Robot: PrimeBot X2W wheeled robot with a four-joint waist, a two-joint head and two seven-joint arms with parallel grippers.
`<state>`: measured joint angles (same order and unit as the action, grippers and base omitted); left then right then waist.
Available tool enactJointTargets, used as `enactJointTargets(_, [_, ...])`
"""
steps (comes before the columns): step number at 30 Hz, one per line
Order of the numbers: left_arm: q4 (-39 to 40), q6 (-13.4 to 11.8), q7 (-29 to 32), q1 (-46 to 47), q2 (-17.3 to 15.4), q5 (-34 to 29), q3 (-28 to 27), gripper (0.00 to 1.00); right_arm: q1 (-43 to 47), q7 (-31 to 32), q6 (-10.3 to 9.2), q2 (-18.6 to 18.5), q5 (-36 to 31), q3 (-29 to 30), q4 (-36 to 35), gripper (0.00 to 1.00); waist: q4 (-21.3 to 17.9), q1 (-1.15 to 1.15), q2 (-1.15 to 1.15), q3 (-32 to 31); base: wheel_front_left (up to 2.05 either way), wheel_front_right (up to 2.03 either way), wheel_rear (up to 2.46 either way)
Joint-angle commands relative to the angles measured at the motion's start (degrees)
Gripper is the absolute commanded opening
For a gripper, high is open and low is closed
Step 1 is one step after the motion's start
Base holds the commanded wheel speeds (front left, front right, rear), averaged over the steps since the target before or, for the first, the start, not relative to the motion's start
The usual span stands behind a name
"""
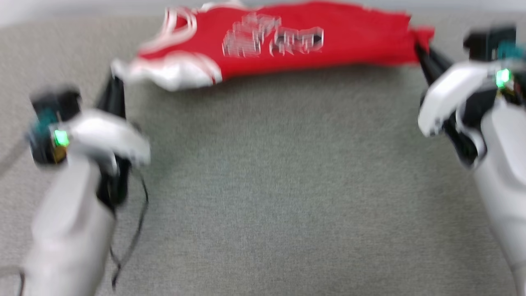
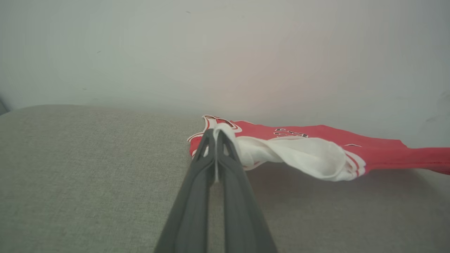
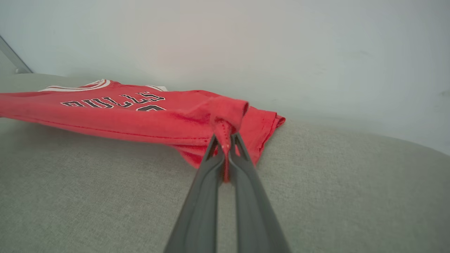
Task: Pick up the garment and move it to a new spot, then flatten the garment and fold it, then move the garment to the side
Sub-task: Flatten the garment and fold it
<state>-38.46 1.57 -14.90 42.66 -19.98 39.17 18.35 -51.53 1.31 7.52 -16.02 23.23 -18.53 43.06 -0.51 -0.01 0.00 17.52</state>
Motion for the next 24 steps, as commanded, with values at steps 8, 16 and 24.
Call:
enactJointTargets(8, [17.3,-7.6,2.3,-24.4,-2.2,2.4,-1.2,0.0,19.9,3.0,-0.07,-2.7,1.0,3.5,-10.6,0.0,-0.2,0.01,0.0,-10.3,0.0,0.0,0.0])
enactJointTargets(16, [38.4,-17.1,9.2,-41.4,-5.4,3.0,-1.6,0.0,40.4,8.4,-0.07,-0.3,-0.4,13.4,-25.4,0.0,1.4,0.01,0.0,-13.8,0.0,0.0,0.0])
enactJointTargets(24, [53.0,-23.4,14.7,-49.1,-8.9,2.3,-2.3,0.0,55.7,19.0,-0.07,6.3,-5.8,21.7,-43.9,0.0,1.8,0.01,0.0,-14.8,0.0,0.0,0.0])
